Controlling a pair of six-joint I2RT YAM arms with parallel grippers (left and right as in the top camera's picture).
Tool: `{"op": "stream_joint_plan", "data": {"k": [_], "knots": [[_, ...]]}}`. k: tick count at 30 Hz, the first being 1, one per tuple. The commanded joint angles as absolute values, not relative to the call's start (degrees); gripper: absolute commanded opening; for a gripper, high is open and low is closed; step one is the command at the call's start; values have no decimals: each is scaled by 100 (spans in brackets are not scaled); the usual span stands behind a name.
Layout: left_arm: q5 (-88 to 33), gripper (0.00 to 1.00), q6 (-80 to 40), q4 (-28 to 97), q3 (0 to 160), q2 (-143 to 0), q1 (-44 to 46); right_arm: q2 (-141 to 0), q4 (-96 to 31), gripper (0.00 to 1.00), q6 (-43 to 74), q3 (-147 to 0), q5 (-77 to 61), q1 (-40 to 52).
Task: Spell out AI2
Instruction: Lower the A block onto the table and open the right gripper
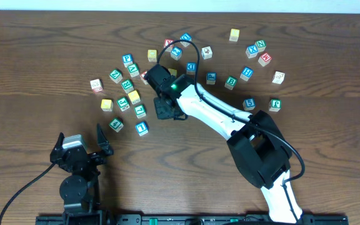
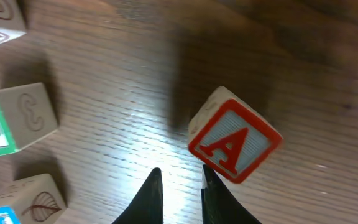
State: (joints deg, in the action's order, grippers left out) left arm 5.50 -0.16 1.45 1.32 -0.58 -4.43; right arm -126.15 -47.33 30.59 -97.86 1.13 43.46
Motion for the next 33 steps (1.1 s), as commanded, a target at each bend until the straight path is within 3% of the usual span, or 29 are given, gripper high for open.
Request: {"op": "stream_joint_plan", "data": {"k": [1, 33], "knots": [[744, 98, -5, 360, 23, -23, -471, -12604, -4803, 16, 3122, -9771, 226, 4294], [749, 98, -3, 342, 23, -436, -471, -12604, -4890, 17, 3059, -9771, 351, 4101]]}}
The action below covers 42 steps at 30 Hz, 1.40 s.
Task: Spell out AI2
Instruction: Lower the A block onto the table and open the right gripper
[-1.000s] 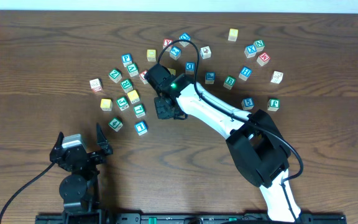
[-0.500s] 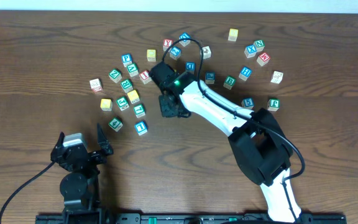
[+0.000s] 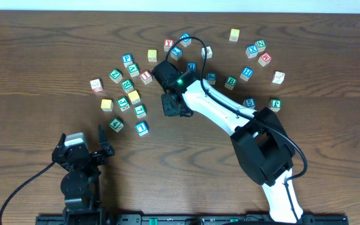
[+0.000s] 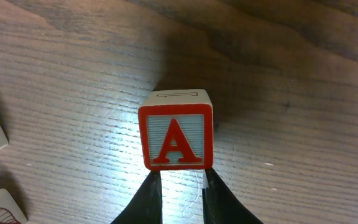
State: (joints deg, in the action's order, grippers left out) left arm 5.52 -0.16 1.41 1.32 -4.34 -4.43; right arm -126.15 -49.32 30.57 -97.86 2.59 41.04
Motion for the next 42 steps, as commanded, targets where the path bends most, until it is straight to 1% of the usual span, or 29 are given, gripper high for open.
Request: {"op": "stream_joint_plan", "data": {"k": [1, 29, 33, 36, 38, 42], "knots": [[746, 98, -3, 342, 23, -436, -471, -12604, -4858, 17, 3059, -9771, 351, 4101], [746, 98, -5, 346, 23, -436, -471, -12628, -4298, 20, 3059, -9769, 220, 4287], [746, 98, -3, 346, 23, -436, -471, -12634, -4285, 19, 3059, -9771, 220, 4298], [746, 98, -3, 346, 23, -436, -471, -12634, -4287, 16, 3033, -9769, 220, 4298], [746, 98, -3, 346, 23, -436, -471, -12632, -4285, 15, 2963, -9771, 150, 4298], [749, 98, -3, 342, 23, -436, -471, -12599, -4309, 19, 2860, -9776, 134, 4296]]}}
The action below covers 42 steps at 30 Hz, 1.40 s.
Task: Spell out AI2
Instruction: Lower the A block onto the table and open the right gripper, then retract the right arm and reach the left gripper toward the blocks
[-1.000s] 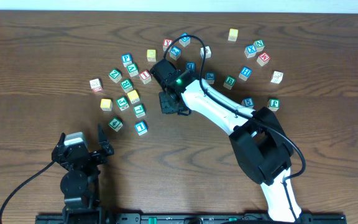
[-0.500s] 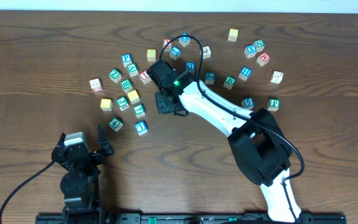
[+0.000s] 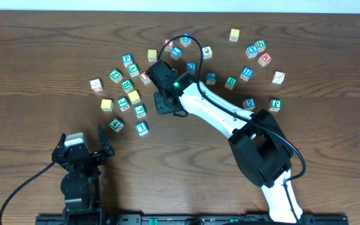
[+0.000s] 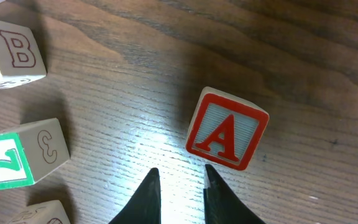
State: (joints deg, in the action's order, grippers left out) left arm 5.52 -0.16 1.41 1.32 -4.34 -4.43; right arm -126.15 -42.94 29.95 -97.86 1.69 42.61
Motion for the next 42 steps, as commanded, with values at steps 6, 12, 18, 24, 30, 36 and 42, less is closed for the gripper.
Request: {"op": "stream_joint_plan", "data": {"k": [6, 12, 18, 24, 30, 36, 42], "knots": [[639, 97, 1, 388, 279, -436, -471, -12379, -4447, 19, 2711, -9782, 38, 4222], [521, 98, 316, 1588, 1747, -919, -471, -11441, -4696, 23, 2519, -9782, 51, 3968], [-366, 98, 292, 2329, 3249, -2596, -469, -10409, -4851, 29, 2349, -9782, 93, 3291], [-1194, 98, -95, 2665, 4560, -4464, -467, -9795, -5214, 33, 2307, -9782, 89, 2429], [-1310, 98, -156, 4051, 6434, -6283, -399, -9533, -5596, 36, 2307, -9782, -351, 1699], [-1341, 98, -158, 5446, 8455, -7778, -143, -9491, -5839, 40, 2084, -9782, -427, 1330], [-1614, 98, -399, 5229, 8685, -8235, -86, -9491, -6097, 48, 1833, -9782, -342, 1262]]}}
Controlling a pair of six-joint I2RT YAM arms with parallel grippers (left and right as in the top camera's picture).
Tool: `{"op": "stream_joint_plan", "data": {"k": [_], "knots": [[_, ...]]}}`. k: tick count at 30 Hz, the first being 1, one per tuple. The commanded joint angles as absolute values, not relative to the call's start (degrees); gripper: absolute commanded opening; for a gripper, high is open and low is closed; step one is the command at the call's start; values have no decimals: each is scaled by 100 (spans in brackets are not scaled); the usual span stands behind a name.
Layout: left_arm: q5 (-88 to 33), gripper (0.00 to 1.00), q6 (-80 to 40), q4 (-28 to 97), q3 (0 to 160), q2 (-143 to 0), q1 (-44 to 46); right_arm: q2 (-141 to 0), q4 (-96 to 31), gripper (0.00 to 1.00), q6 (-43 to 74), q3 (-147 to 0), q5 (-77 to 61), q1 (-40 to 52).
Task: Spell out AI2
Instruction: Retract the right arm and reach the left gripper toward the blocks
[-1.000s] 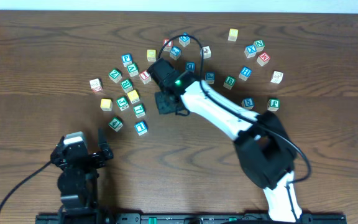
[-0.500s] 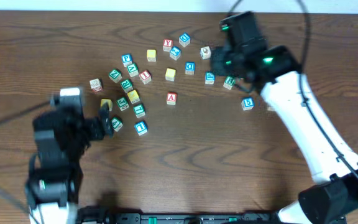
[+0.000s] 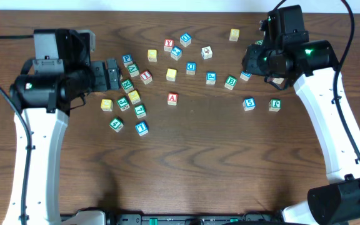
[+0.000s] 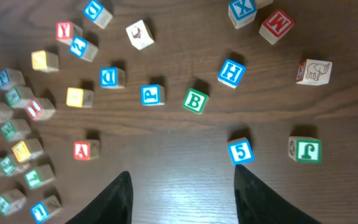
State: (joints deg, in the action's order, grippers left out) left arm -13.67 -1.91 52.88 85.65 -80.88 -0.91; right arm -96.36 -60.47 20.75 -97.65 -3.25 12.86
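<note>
The red A block (image 3: 172, 98) lies alone in the middle of the table, also seen as the A block (image 4: 82, 150). A blue block marked 1 or I (image 3: 142, 128) sits at the front of the left cluster, and a red I block (image 3: 145, 76) lies further back. No block with a 2 can be made out. My right gripper (image 4: 182, 199) hangs open and empty high over the table's right side, showing as the right gripper (image 3: 255, 59). My left gripper (image 3: 109, 74) is over the left cluster, and its jaws are unclear.
Letter blocks lie scattered across the back half of the table. Among them are a blue 5 (image 4: 240, 151), green J (image 4: 305, 150), green B (image 4: 195, 101), blue H (image 4: 231, 73), blue P (image 4: 151, 94), red M (image 4: 276, 23) and an elephant block (image 4: 313, 70). A tight cluster (image 3: 127, 94) fills the left.
My right gripper was low beside the A block with its fingers close together. Now it is high at the back right, wide open. The left arm has risen from its folded pose to over the left cluster.
My right gripper's narrow fingers stood by the tilted A block, then the block sat square in front of them, then turned and off to the right. Meanwhile the left arm stayed folded at the front. Now the A lies alone mid-table and both arms are raised.
</note>
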Motion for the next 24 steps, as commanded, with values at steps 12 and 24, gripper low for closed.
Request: {"op": "stream_joint_plan", "data": {"k": [12, 24], "knots": [[-534, 90, -1678, 4652, 8687, -9251, 607, -9491, -6119, 55, 1885, -9782, -145, 1026], [480, 80, -2692, 3848, 8687, -10425, 1271, -9494, -6296, 55, 1813, -9780, -128, 823]]}}
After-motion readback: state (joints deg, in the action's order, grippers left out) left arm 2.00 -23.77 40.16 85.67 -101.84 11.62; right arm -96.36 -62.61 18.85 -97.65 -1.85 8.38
